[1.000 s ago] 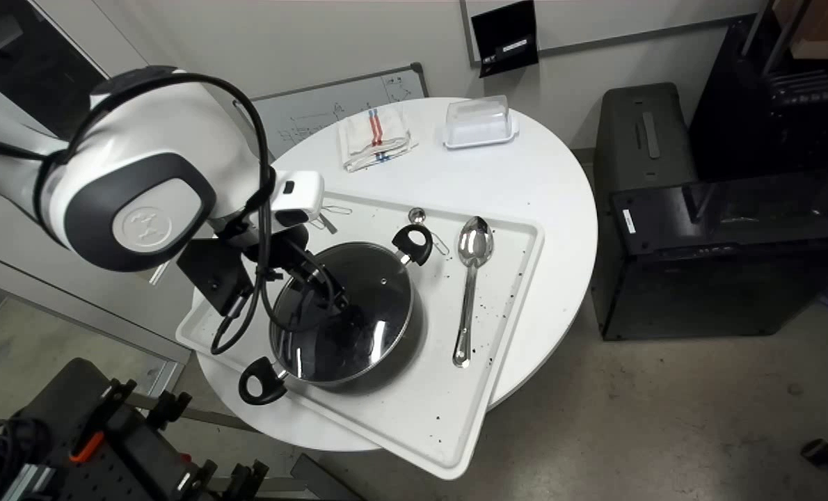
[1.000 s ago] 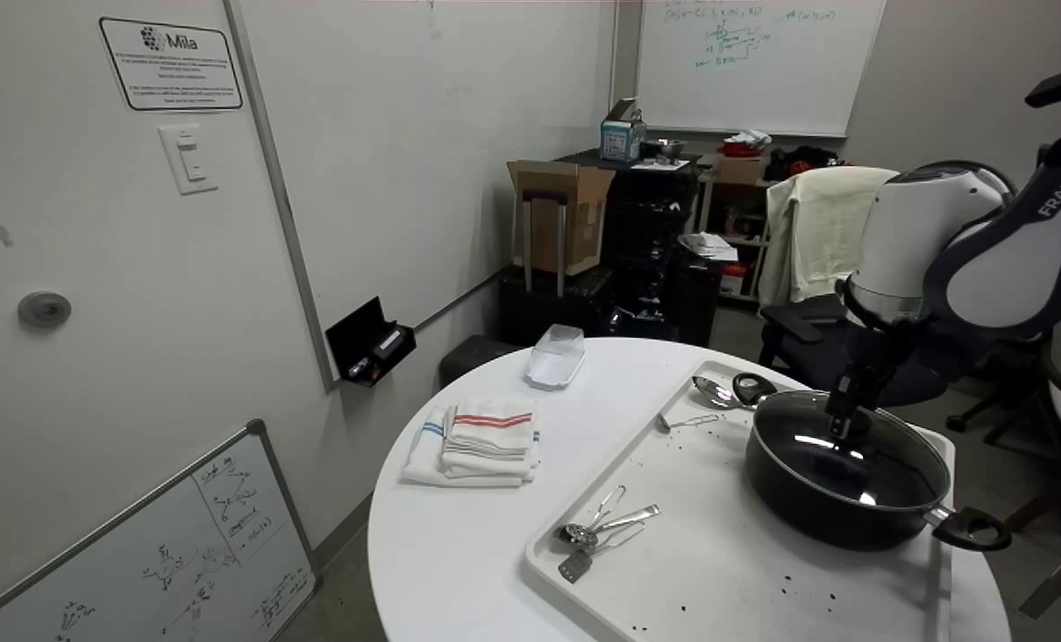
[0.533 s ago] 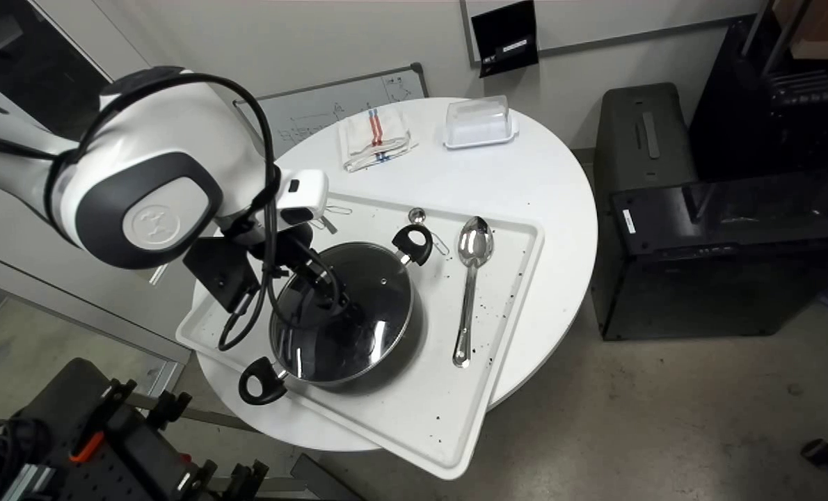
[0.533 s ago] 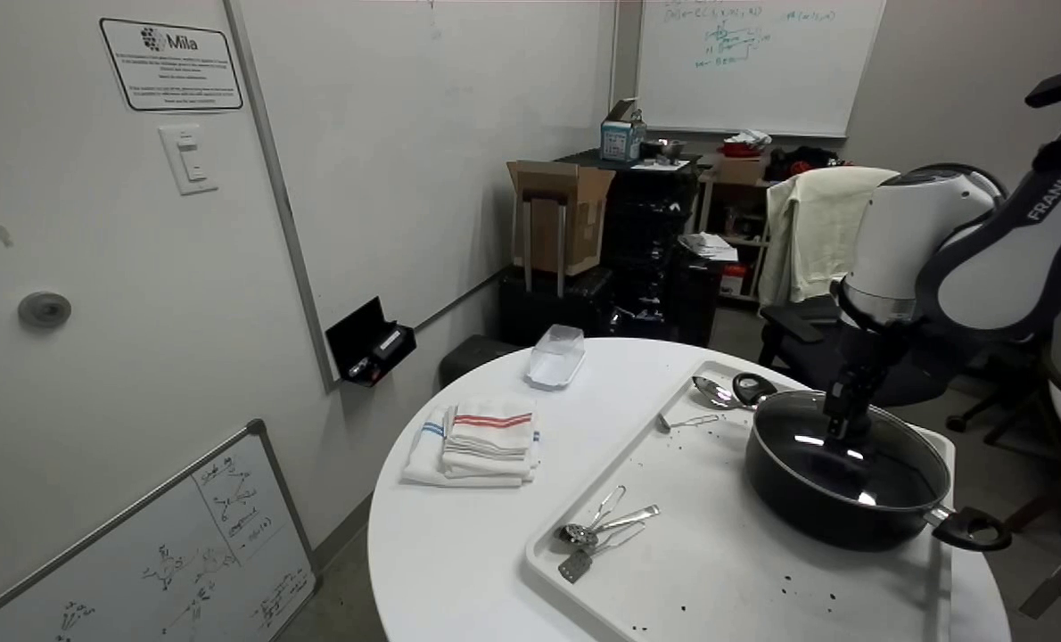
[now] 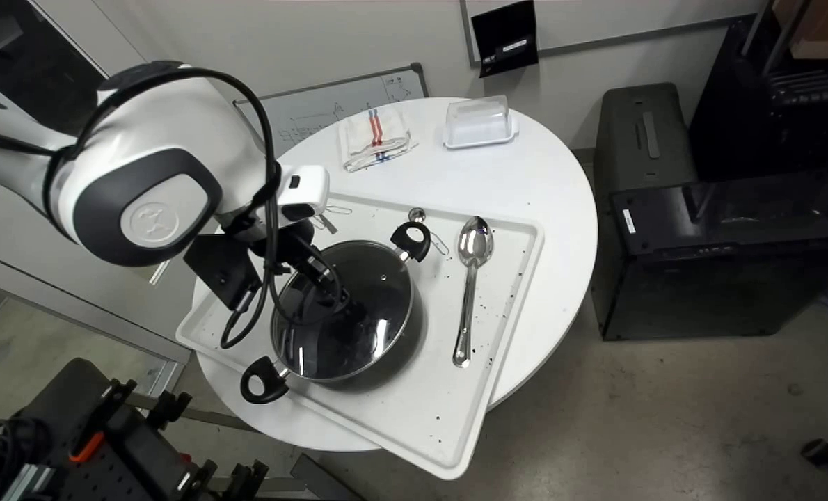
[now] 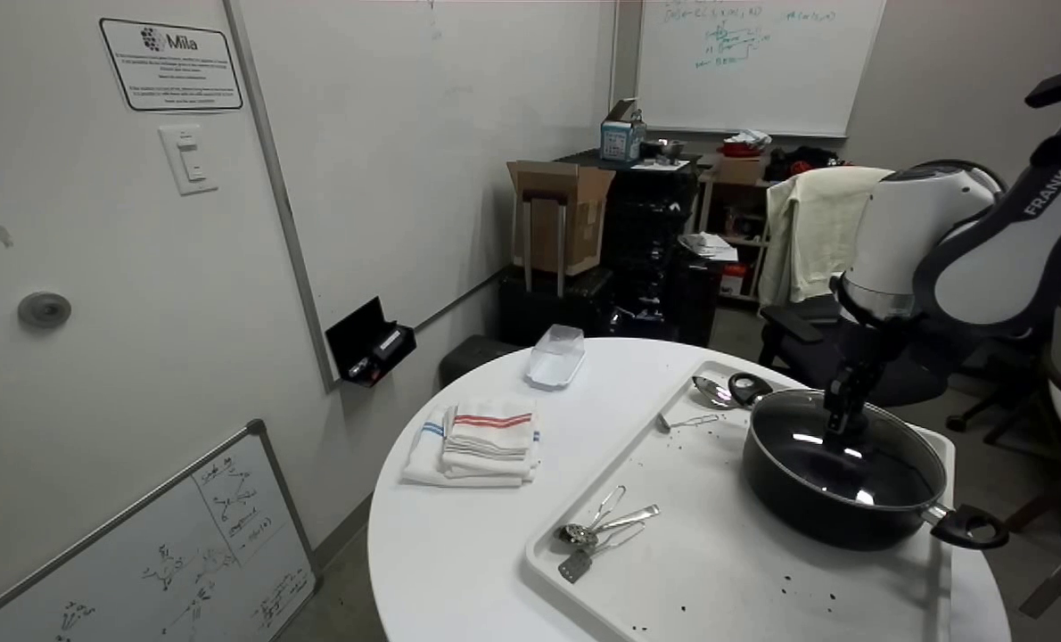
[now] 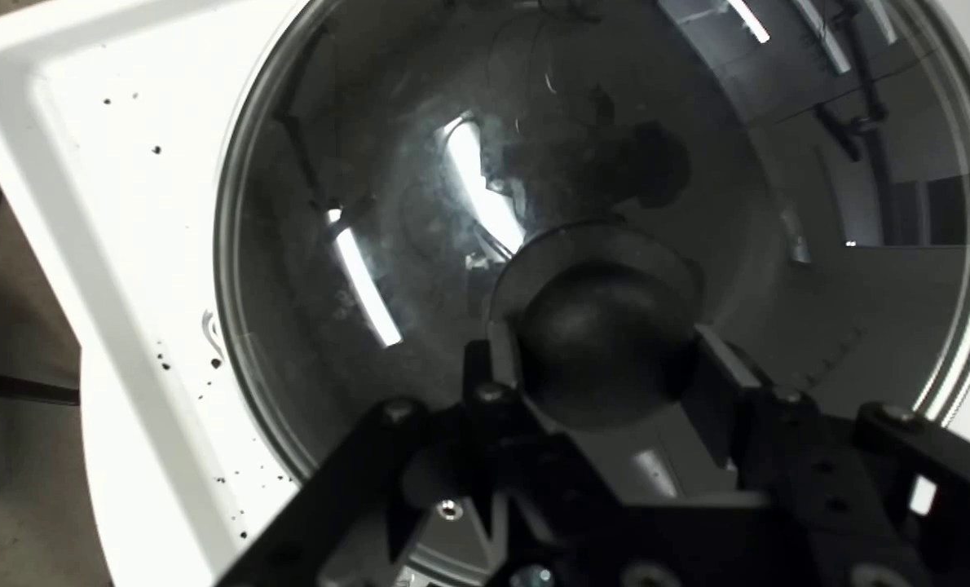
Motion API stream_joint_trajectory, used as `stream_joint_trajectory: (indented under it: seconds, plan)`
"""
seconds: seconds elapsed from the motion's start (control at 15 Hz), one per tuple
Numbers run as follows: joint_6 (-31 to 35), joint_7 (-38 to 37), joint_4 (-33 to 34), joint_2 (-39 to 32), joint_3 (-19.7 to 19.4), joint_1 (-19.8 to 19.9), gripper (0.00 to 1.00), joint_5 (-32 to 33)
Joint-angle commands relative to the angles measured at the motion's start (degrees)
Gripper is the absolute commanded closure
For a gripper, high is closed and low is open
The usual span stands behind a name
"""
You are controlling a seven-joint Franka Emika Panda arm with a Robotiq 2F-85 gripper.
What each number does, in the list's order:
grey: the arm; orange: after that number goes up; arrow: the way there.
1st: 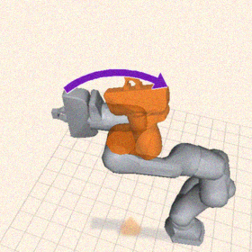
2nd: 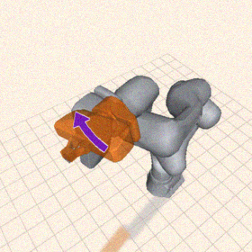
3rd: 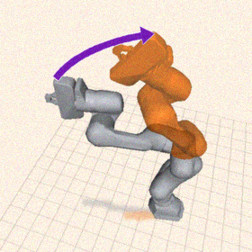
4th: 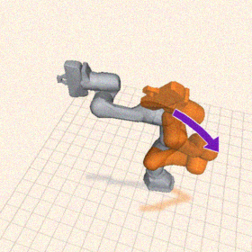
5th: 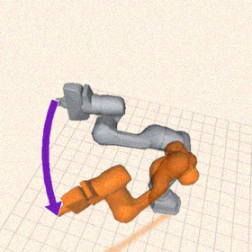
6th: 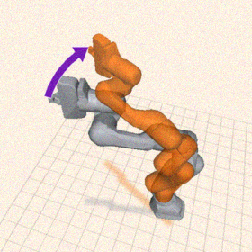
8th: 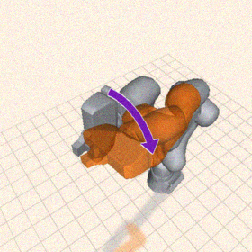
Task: Remove the glass lid from the black pot.
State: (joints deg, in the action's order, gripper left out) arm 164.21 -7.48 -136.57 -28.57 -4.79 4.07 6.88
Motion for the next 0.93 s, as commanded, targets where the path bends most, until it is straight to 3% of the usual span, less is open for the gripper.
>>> stream_joint_trajectory:
  seconds: [0.0,0.6,0.87]
  plan:
    - [1.37,3.10,-1.09,1.49,0.89,0.52,0.75,-2.54]
    - [0.85,11.72,-6.64,11.28,7.72,5.72,0.75,-9.21]
    - [0.08,13.18,-7.14,13.46,8.08,4.65,0.75,-9.98]
